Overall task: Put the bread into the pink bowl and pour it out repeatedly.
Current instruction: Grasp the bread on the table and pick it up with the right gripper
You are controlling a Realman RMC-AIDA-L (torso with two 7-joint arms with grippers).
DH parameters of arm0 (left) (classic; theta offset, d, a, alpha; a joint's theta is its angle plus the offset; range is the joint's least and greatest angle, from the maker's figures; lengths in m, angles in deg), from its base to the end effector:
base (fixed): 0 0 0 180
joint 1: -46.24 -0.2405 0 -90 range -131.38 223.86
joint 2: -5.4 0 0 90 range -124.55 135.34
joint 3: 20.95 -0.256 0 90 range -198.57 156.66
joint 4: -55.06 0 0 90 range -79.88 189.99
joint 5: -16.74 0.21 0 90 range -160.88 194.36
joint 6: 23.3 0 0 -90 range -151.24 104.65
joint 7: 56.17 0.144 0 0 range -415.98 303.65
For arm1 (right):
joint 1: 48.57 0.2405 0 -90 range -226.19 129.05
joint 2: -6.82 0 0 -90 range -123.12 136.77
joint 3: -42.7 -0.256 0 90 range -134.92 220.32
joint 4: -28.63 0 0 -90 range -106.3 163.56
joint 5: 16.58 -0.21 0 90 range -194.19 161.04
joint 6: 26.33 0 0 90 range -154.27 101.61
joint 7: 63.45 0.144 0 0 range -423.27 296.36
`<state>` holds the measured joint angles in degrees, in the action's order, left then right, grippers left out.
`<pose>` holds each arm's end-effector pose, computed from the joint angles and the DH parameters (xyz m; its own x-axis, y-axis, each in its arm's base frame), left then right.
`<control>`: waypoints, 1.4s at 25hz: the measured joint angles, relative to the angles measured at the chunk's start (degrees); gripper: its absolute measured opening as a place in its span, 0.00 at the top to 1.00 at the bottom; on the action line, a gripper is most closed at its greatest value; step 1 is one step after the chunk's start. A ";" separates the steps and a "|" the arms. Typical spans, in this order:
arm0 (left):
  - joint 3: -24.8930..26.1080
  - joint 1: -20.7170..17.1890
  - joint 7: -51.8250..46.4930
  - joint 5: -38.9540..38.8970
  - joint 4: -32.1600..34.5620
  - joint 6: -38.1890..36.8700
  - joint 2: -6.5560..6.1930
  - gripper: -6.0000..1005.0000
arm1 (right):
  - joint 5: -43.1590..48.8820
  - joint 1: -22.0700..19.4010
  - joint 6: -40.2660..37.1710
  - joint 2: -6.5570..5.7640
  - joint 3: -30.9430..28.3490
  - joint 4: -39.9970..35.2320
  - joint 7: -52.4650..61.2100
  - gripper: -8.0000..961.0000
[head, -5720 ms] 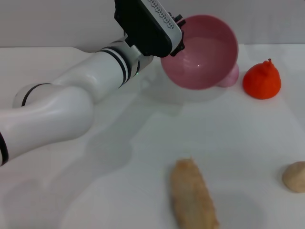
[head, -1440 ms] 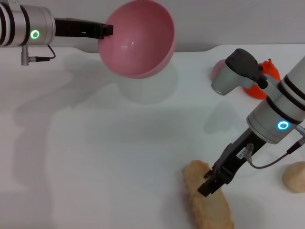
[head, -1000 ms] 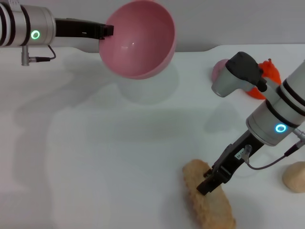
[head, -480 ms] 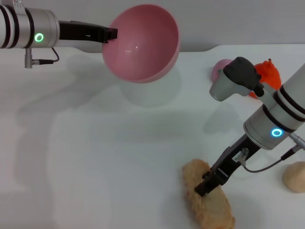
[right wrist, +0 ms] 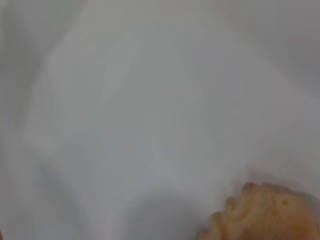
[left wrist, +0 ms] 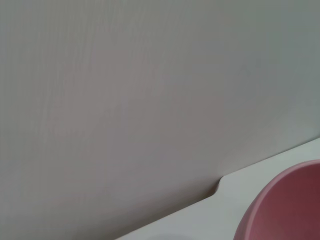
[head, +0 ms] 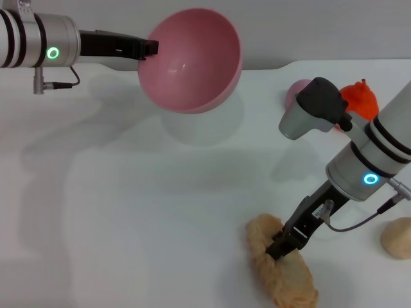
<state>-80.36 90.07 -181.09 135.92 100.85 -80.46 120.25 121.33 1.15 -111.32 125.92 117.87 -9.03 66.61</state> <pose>-0.1889 0.4532 0.0246 0.6859 0.5654 0.4582 0.7256 -0.5796 -0.3710 0.1989 0.3501 -0.0710 0.7154 -0.6081 0.3441 -0.6261 -0.7765 -0.0708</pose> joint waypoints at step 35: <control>0.00 -0.04 0.03 0.00 -0.08 1.01 -0.57 0.95 | -2.68 -1.12 -1.07 0.07 1.08 -3.38 -0.08 0.90</control>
<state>-80.36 90.03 -181.05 135.92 100.77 -79.45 119.69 118.65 0.03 -112.39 126.00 118.95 -12.41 66.53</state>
